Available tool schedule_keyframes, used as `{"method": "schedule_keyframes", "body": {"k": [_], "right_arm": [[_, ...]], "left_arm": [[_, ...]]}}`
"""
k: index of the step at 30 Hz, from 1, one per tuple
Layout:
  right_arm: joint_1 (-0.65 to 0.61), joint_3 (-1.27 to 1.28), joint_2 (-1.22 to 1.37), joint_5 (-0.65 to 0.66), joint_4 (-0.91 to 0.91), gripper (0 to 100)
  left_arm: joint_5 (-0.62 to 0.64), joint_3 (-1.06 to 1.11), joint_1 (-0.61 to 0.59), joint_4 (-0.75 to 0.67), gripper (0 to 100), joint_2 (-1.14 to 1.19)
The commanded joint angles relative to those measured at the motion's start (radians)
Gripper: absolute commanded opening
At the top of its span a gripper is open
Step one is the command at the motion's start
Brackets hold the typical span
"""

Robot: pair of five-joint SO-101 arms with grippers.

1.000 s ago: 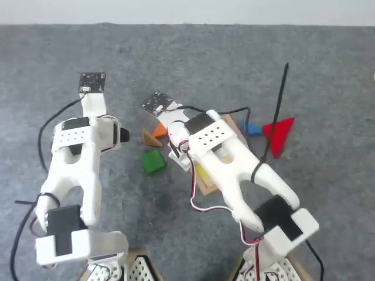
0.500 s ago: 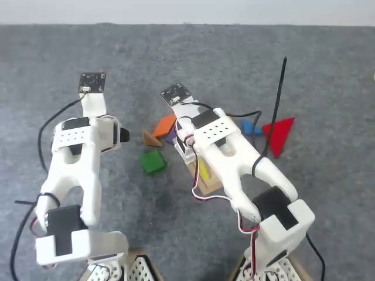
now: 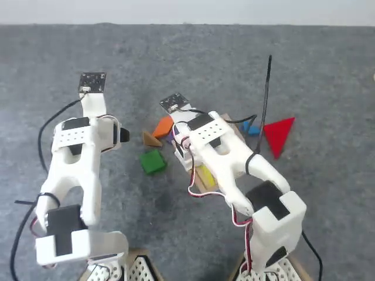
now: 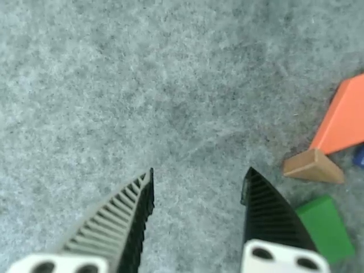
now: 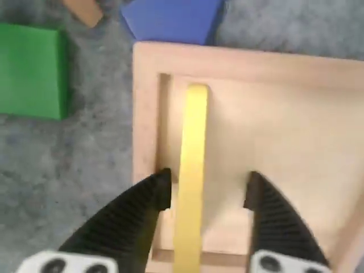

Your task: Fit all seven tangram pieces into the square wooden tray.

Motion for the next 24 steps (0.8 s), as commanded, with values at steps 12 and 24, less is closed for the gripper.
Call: {"method": "schedule_keyframes", "body": {"k": [12, 24], "right_arm": [[0.108, -0.006, -0.154, 0.058, 0.013, 25.5], [0.148, -0.009, -0.035, 0.121, -0.05, 25.5]], "left_arm": [[0.009, -0.005, -0.008, -0.015, 25, -0.008], [0.009, -0.005, -0.006, -0.017, 25, -0.006]]}}
